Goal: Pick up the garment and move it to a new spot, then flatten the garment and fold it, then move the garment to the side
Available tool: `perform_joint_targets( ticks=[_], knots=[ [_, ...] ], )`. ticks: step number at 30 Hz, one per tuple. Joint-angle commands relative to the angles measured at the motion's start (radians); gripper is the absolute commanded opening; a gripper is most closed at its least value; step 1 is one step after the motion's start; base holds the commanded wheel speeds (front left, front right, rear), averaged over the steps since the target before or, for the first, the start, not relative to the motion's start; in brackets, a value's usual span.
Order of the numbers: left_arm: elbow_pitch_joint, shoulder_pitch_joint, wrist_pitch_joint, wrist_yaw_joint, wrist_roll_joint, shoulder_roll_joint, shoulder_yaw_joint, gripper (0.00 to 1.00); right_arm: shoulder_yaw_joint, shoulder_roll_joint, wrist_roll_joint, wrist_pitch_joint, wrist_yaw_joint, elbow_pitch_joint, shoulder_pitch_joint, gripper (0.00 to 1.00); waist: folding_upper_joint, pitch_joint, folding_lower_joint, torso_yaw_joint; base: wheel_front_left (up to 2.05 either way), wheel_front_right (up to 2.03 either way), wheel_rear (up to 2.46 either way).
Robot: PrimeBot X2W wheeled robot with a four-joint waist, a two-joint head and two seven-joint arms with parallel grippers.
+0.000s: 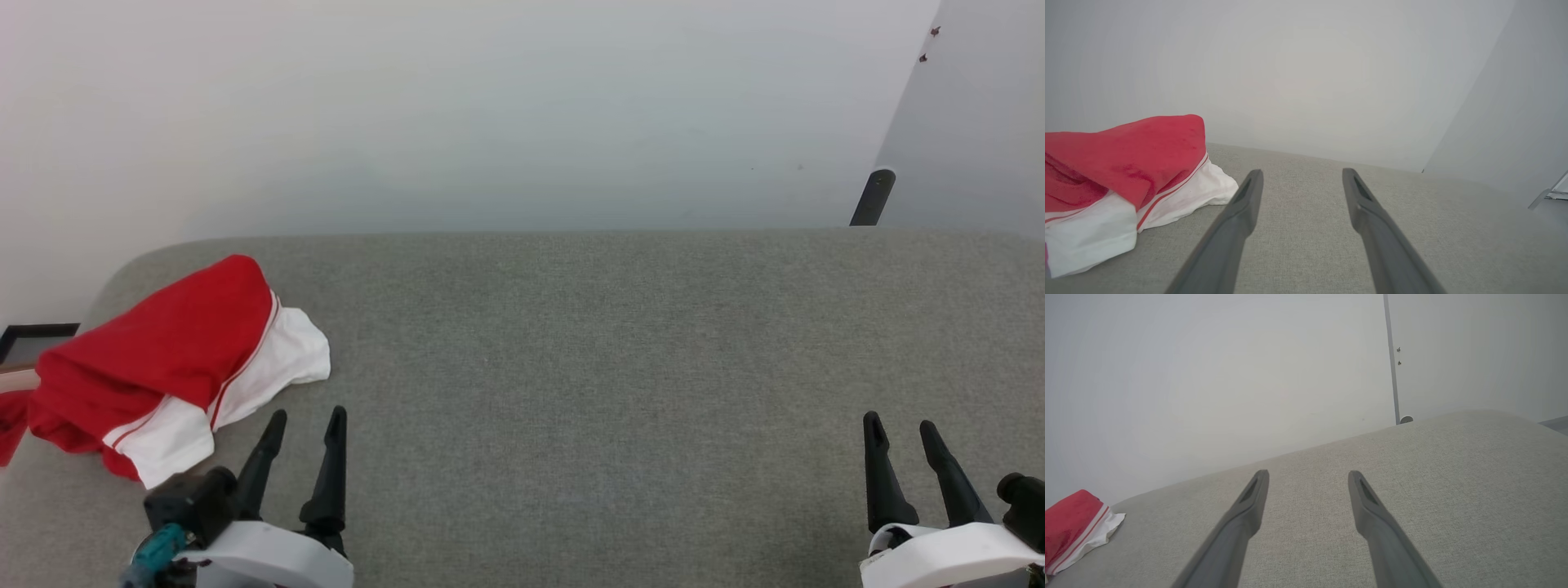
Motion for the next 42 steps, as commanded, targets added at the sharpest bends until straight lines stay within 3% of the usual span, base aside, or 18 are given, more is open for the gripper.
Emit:
perform_joint_targets(
  ticks=[1, 31, 36, 42],
  knots=[
    [-0.013, 0.0, -0.008, -0.004, 0.028, 0.009, -0.002, 1.0, -0.003, 0.0, -0.029, -0.007, 0.001, -0.013, 0.003, 1.0, 0.0, -0.001, -0.0001, 0.0, 0.0, 0.0, 0.0],
    [-0.025, 0.018, -0.072, -0.023, 0.291, 0.014, -0.005, 1.0, -0.016, 0.003, -0.338, -0.049, 0.001, -0.064, 0.032, 1.0, 0.0, -0.026, -0.0001, 0.004, 0.0, 0.0, 0.0],
    [-0.002, 0.011, -0.082, -0.023, 0.326, 0.009, 0.001, 1.0, -0.022, 0.003, -0.377, -0.059, 0.001, -0.071, 0.045, 1.0, 0.0, -0.035, -0.0001, 0.032, 0.0, 0.0, 0.0],
    [0.061, -0.011, -0.094, 0.011, 0.347, -0.004, 0.04, 1.0, -0.011, 0.005, -0.407, -0.075, 0.001, -0.074, 0.056, 1.0, 0.0, -0.055, -0.0001, 0.107, 0.0, 0.0, 0.0]
  ],
)
